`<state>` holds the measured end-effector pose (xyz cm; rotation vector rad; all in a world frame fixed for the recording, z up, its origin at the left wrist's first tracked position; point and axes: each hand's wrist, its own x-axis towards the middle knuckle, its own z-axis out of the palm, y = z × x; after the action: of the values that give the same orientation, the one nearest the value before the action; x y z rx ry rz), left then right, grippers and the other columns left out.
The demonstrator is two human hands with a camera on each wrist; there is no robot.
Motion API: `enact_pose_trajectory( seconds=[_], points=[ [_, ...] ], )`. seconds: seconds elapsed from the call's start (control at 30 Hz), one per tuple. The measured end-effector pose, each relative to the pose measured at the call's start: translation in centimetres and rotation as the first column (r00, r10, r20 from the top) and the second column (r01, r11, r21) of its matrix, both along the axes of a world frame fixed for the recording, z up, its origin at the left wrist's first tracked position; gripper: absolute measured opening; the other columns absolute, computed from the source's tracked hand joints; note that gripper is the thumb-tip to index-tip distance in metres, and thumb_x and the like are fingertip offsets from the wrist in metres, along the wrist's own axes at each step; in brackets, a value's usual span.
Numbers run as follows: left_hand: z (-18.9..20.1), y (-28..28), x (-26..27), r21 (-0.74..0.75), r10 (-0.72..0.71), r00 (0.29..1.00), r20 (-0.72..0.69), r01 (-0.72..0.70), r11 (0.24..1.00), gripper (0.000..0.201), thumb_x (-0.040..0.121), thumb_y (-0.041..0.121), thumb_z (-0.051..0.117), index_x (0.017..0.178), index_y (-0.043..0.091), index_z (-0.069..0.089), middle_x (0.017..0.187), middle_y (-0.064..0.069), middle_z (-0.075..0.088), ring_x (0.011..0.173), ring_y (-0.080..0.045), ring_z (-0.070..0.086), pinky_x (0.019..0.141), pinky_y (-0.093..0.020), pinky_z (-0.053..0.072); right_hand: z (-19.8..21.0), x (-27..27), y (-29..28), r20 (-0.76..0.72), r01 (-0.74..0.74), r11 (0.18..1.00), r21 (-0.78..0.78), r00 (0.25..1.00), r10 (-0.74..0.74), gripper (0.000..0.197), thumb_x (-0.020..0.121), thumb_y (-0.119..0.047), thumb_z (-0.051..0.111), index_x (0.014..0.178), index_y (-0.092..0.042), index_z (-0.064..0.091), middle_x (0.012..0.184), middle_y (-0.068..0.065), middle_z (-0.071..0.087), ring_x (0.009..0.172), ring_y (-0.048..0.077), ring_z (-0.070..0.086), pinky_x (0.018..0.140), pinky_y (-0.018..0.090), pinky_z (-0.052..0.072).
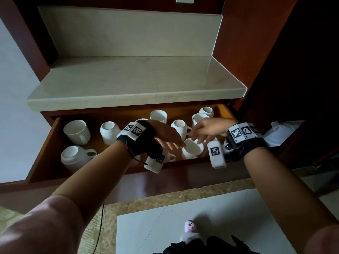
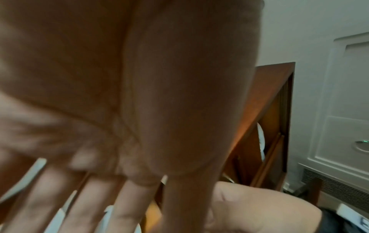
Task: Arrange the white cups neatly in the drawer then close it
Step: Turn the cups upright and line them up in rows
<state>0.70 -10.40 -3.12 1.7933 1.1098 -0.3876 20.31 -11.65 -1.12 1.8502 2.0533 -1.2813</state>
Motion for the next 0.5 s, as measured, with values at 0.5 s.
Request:
enact_pose_trajectory(
  seconds=[0.5],
  points=[
    [-6.5, 10.3, 0.1, 0.495, 0.472, 0.873, -0.123, -0.358, 0.792, 0.069, 0.091, 0.046, 0.054, 0.149, 0.018, 0.028, 0.154, -0.013, 0.028, 0.14, -0.03, 0.028, 0.112, -0.04, 0.027, -4.8, 7.7, 14.2, 0.316, 0.043, 0.979, 0.199, 0.943, -0.106, 0.049, 0.099, -0.036, 0.039, 0.139, -0.007, 0.042, 0.14, 0.014, 0.047, 0.125, 0.032, 0.047, 0.104, 0.04, 0.036]
  ],
)
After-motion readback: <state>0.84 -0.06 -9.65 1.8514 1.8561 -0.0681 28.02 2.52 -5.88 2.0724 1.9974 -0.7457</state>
